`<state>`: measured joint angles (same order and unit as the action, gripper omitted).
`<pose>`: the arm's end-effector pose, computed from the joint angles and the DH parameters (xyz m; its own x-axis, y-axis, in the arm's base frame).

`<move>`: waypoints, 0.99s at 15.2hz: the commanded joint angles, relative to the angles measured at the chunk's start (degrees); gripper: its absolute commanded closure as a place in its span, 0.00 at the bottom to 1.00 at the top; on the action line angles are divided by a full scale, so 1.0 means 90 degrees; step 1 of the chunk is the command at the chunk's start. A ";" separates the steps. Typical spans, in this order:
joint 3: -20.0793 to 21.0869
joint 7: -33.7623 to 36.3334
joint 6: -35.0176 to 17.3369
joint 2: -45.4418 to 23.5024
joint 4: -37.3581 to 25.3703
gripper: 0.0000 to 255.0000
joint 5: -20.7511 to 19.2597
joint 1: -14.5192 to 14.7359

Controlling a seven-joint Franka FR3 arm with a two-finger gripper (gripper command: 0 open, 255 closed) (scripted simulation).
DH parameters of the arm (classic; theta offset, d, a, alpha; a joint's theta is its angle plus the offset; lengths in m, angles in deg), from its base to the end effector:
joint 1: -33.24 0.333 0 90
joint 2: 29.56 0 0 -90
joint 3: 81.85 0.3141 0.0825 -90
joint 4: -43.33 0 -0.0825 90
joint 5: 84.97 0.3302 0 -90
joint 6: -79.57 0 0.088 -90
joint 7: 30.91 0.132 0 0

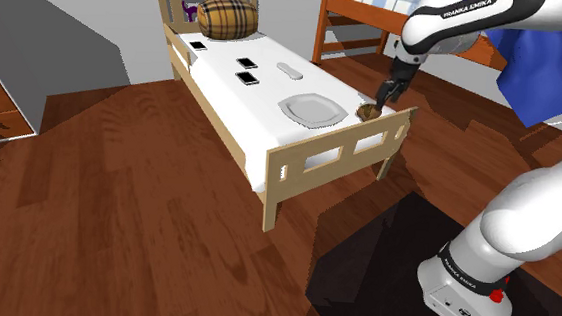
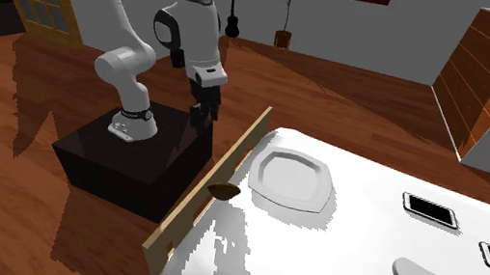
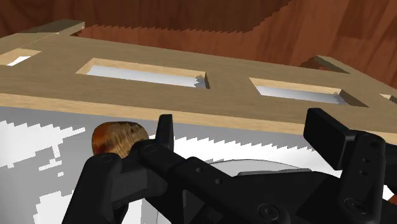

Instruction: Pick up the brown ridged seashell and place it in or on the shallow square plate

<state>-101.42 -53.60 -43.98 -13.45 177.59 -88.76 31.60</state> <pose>0.3921 -0.1620 0.4442 0.9938 0.0686 0.0880 0.0690 -0.9976 -0.0013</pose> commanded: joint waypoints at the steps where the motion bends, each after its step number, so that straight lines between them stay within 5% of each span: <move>1: -0.0181 -0.0397 -0.0280 -0.0478 -0.0236 0.00 0.0122 0.0024; 11: -0.0558 -0.2475 -0.0978 -0.3017 -0.2062 0.00 0.1416 -0.0238; 15: -0.0504 -0.2596 -0.1188 -0.3254 -0.2070 0.00 0.1563 -0.0297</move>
<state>-106.07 -76.60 -54.20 -42.07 159.12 -75.11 29.08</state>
